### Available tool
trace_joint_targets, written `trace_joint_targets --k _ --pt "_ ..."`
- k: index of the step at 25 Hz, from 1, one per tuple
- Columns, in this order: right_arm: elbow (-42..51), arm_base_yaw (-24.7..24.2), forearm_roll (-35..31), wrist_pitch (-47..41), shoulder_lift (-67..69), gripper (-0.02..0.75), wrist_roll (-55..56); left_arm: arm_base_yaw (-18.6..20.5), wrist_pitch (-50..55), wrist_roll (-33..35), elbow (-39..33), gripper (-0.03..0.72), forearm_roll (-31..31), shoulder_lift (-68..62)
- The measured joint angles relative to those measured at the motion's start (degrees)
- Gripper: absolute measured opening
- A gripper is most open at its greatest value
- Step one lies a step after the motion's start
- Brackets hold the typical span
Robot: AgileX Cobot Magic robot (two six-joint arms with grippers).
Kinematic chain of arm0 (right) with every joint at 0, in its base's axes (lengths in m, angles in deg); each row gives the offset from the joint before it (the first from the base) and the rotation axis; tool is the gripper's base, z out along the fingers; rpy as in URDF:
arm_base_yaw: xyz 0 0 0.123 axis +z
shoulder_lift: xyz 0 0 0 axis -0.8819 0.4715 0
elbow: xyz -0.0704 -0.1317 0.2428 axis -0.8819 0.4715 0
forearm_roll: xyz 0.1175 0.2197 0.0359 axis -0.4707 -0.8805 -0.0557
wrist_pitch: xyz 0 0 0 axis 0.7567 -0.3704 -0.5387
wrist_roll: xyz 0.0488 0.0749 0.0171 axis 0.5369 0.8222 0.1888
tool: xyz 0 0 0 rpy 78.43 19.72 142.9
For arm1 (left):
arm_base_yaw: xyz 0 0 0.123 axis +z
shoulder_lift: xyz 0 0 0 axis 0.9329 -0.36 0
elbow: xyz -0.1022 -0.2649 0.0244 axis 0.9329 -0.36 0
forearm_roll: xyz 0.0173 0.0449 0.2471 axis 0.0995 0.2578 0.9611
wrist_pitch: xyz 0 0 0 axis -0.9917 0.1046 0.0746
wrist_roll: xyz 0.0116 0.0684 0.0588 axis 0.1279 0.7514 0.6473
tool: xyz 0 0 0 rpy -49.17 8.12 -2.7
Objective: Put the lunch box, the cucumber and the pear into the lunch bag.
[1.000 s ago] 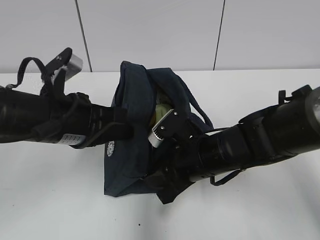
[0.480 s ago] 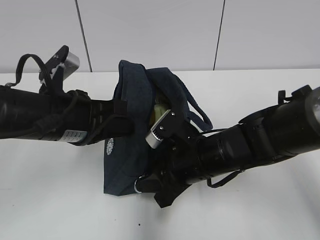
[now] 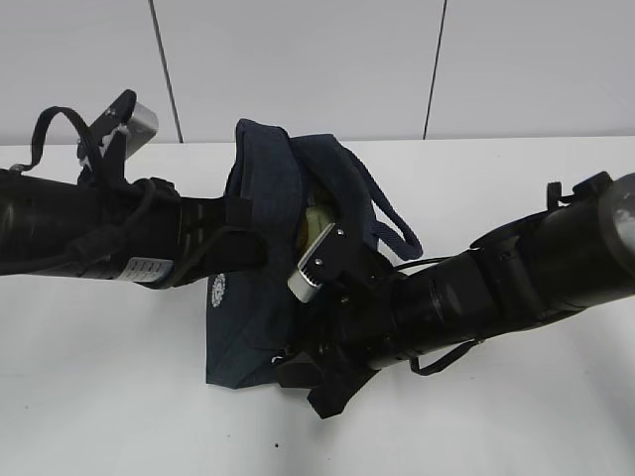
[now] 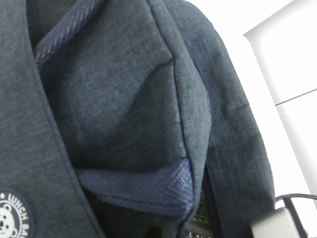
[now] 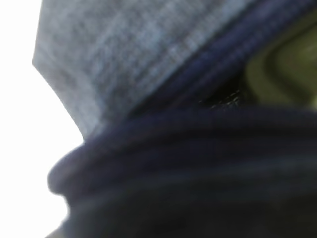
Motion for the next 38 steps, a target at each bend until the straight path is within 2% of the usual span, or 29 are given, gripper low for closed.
trace_joint_targets --k 6,12,18,31,38 --pt "-0.21 0.0 0.0 0.0 0.95 0.143 -0.04 0.0 0.0 0.0 0.0 -0.015 0.0 0.0" --pt "-0.21 0.0 0.0 -0.48 0.95 0.013 -0.13 0.0 0.0 0.0 0.0 -0.015 -0.03 0.0" --pt "-0.21 0.0 0.84 -0.48 0.95 0.006 -0.13 0.0 0.0 0.0 0.0 -0.015 -0.03 0.0" --pt "-0.21 0.0 16.52 -1.22 -1.6 0.006 13.06 0.0 0.0 0.0 0.0 -0.015 0.3 -0.05" --pt "-0.21 0.0 23.76 -1.11 -6.97 0.006 21.17 0.0 1.04 0.0 0.0 -0.015 6.01 -0.05"
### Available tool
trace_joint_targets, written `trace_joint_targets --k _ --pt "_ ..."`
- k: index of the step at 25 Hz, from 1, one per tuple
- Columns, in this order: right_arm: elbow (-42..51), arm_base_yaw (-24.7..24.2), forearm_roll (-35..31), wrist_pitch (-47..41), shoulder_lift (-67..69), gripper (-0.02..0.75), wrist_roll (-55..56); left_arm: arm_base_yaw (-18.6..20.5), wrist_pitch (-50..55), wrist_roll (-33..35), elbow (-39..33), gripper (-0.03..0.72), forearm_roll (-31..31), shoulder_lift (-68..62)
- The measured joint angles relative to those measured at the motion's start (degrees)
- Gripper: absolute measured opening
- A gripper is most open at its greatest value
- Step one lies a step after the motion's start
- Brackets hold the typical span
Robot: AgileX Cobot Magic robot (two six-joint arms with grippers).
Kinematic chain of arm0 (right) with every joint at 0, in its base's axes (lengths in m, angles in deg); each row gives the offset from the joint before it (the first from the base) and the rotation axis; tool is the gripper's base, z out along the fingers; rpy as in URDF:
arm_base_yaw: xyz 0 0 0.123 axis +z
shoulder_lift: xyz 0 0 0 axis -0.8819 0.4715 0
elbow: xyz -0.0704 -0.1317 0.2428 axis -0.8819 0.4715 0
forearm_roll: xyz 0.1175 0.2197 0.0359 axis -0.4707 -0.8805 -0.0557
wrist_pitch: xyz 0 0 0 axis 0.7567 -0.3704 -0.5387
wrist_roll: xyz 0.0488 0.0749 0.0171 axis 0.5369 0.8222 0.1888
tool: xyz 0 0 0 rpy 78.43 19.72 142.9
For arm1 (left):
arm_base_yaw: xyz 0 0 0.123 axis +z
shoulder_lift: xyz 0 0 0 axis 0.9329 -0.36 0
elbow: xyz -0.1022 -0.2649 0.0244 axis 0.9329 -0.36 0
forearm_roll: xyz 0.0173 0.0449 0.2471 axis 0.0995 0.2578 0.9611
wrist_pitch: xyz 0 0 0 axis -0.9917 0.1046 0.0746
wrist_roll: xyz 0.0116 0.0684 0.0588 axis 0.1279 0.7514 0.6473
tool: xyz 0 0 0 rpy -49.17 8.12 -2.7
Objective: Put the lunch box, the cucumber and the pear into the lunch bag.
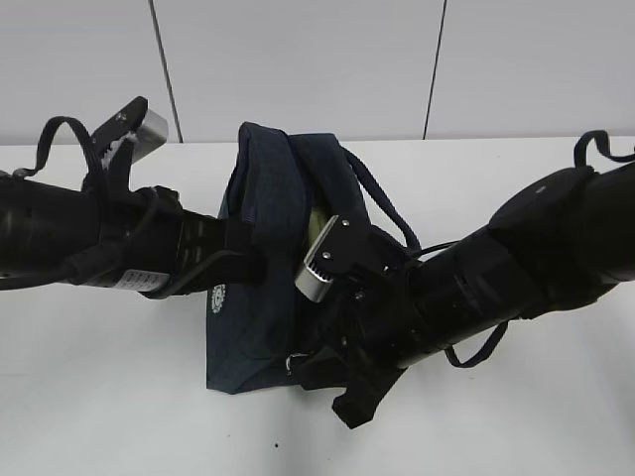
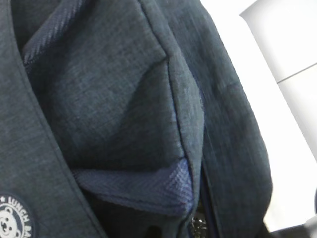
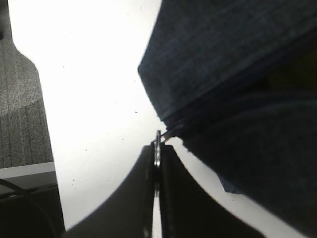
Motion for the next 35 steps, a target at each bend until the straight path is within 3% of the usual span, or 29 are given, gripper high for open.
trace_joint_targets --k 7,13,22,26,35 --pt "0.0 0.0 1.62 0.0 -3.48 0.006 2.66 1.32 0.58 0.0 0.0 0.001 3.0 1.77" --pt "0.1 0.0 1.82 0.0 -6.29 0.006 2.98 2.99 1.87 0.0 0.0 0.069 6.17 3.06" --pt "0.19 0.0 1.24 0.0 -9.9 0.006 3.09 3.0 3.33 0.0 0.0 0.314 9.27 3.06" --pt "0.19 0.0 0.07 0.08 -11.06 0.006 3.09 3.0 5.38 0.0 0.0 0.377 9.74 3.06" --pt "0.19 0.0 -3.13 1.01 -15.04 0.006 2.68 3.0 8.0 0.0 0.0 0.394 12.78 3.06"
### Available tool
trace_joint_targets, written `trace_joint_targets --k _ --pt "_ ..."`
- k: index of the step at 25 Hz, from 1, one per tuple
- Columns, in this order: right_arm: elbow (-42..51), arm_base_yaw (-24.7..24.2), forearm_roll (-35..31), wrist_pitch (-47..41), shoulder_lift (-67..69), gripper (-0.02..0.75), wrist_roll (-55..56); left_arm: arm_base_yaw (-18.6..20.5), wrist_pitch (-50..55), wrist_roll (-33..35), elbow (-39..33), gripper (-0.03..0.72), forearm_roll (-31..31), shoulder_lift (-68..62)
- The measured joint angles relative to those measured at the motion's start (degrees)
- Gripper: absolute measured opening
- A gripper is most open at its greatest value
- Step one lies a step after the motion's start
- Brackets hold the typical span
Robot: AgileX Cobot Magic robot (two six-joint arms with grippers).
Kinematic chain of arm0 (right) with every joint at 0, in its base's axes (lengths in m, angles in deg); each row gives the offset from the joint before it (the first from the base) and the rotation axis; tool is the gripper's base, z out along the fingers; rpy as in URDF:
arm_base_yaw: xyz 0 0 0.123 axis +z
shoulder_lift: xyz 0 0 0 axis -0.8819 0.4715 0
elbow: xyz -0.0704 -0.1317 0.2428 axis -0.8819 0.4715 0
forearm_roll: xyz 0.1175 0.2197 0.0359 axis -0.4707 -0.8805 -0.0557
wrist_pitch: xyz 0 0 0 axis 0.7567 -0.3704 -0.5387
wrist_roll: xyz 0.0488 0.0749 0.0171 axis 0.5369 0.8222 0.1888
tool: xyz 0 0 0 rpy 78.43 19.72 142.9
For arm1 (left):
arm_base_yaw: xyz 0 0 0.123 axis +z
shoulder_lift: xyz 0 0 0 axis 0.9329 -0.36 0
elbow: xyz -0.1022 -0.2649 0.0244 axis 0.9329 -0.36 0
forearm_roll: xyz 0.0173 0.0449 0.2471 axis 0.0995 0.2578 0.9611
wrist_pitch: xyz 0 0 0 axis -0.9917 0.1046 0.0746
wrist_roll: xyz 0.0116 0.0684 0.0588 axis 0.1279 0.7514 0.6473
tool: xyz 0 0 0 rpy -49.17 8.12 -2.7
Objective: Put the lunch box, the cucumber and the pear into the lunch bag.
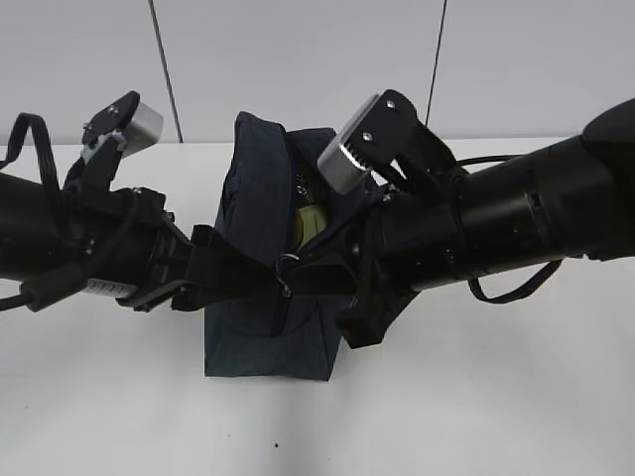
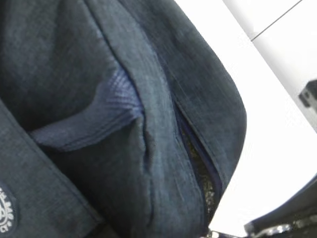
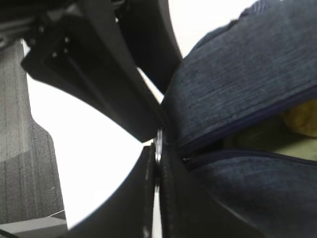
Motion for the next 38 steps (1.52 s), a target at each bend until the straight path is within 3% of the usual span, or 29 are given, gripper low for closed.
trace_joint_targets --k 8,15,25,38 --pt "0.0 0.0 -8.18 1.98 -0.92 0.006 -6.63 0.0 1.11 0.0 0.0 0.381 0.34 0.0" --pt "0.0 0.0 -17.77 2.89 -0.92 0.006 -12.85 0.05 -0.66 0.0 0.0 0.22 -0.15 -0.05" --pt "-0.47 -1.68 -20.61 3.03 -0.92 0.006 -13.61 0.05 -1.18 0.0 0.0 0.012 -0.08 -0.05" --pt "-4.51 -1.68 -21.0 3.29 2.03 0.006 -14.37 0.11 0.39 -0.74 -0.05 -0.008 4.95 -0.05"
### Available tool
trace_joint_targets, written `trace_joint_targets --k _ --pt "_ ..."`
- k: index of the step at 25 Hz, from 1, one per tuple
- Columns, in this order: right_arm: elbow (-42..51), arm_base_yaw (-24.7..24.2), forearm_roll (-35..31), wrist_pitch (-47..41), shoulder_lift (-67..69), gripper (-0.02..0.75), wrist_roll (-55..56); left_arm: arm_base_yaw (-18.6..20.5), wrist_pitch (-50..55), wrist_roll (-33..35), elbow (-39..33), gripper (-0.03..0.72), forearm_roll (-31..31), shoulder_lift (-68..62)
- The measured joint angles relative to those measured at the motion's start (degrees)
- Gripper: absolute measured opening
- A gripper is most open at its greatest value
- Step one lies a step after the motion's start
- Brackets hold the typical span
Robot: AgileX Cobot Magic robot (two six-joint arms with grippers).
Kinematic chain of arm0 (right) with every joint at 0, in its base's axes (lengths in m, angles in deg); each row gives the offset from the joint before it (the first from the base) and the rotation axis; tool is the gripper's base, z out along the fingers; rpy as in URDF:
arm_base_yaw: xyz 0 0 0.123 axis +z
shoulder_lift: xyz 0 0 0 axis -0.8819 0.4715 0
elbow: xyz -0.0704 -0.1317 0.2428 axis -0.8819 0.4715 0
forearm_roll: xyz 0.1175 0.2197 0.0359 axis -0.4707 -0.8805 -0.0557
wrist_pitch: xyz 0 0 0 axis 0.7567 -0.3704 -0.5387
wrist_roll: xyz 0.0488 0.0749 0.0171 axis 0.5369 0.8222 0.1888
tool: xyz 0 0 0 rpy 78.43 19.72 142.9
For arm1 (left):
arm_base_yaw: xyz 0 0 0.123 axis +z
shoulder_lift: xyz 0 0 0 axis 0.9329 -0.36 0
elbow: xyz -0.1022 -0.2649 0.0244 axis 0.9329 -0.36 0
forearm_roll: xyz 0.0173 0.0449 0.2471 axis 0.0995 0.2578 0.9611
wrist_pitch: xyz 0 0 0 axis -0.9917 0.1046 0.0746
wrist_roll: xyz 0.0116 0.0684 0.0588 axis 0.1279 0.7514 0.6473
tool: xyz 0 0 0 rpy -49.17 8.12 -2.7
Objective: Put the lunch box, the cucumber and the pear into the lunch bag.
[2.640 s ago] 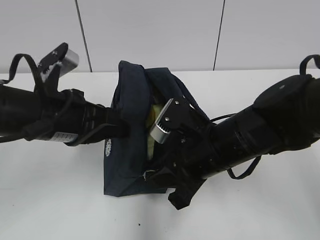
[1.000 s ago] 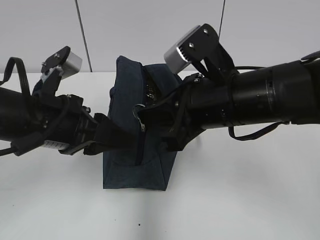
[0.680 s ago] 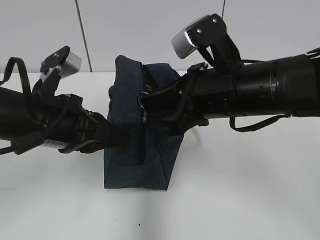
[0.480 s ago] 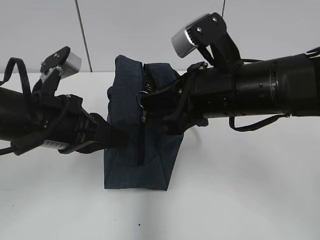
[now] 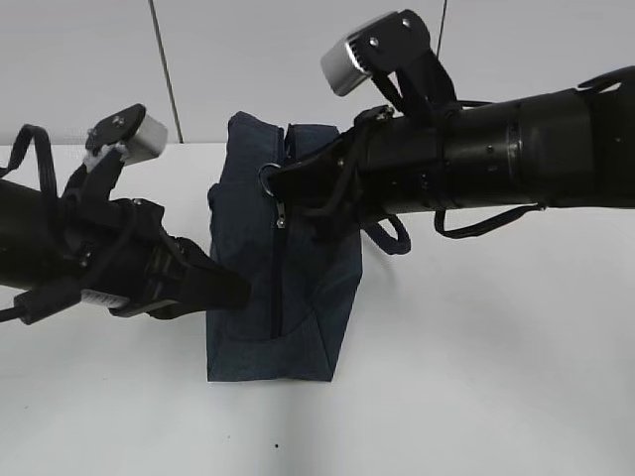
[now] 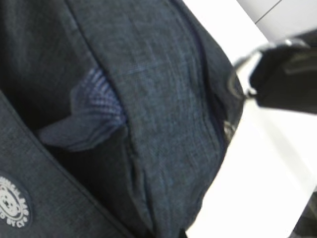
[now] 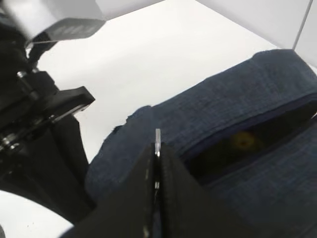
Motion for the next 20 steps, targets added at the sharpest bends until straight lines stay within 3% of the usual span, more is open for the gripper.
trace_joint_targets --k 5,20 --pt "-1.67 -0.07 -0.14 1.98 0.91 0.006 -0.11 0.0 1.83 -3.18 0.0 -0.008 3.8 0.0" --pt "-9.29 -0.88 -0.5 5.81 6.5 0.006 -0.59 0.05 9.39 -4.45 0.0 -0.009 7.5 0.0"
